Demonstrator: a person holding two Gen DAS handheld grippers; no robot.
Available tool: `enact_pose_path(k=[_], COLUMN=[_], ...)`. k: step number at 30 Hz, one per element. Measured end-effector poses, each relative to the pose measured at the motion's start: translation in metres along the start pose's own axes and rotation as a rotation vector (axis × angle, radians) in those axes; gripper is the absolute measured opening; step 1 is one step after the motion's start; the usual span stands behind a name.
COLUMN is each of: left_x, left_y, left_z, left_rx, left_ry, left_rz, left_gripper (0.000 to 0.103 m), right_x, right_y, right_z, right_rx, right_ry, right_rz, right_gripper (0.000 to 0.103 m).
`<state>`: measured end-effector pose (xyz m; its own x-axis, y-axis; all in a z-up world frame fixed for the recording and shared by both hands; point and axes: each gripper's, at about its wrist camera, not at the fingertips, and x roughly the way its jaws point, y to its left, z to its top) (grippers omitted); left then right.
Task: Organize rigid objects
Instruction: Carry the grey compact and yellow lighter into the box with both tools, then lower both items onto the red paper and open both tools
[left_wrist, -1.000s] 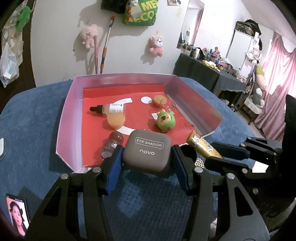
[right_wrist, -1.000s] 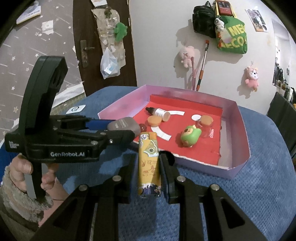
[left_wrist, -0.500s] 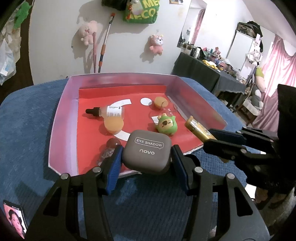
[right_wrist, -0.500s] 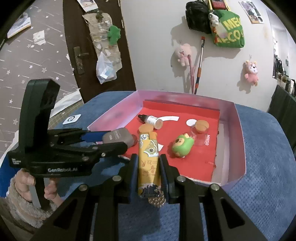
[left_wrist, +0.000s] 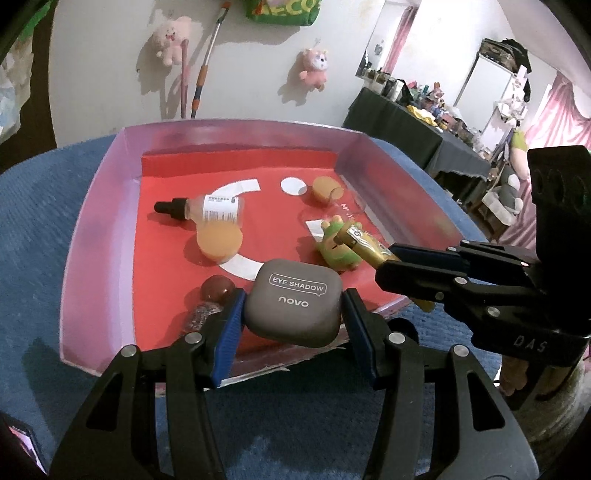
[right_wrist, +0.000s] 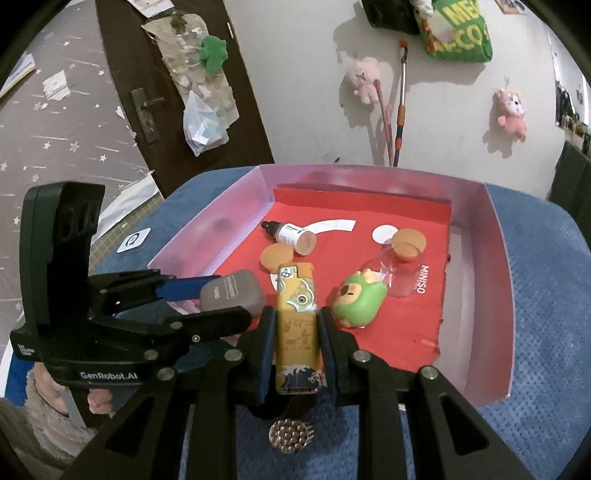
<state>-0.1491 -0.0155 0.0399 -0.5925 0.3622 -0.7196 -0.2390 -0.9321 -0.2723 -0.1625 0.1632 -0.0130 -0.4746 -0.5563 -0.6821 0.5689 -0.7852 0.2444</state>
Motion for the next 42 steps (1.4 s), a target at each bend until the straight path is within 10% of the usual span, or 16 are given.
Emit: enact_pose_path(k=[28, 42], left_x=[0.033, 0.035], left_y=[0.022, 0.030], left_z=[0.001, 0.004], left_rx=[-0.029, -0.048], left_ry=[0.046, 0.031], left_rz=[0.095, 0.133], left_gripper=[0.051, 0.051], right_x=[0.054, 0.064], right_y=[-0.018, -0.010], right_z=[0.002, 0.001], right_rx=[0.082, -0.004], right_ry=[0.155, 0.195], right_rz=[0.043, -0.070], right_gripper=[0.025, 0.025])
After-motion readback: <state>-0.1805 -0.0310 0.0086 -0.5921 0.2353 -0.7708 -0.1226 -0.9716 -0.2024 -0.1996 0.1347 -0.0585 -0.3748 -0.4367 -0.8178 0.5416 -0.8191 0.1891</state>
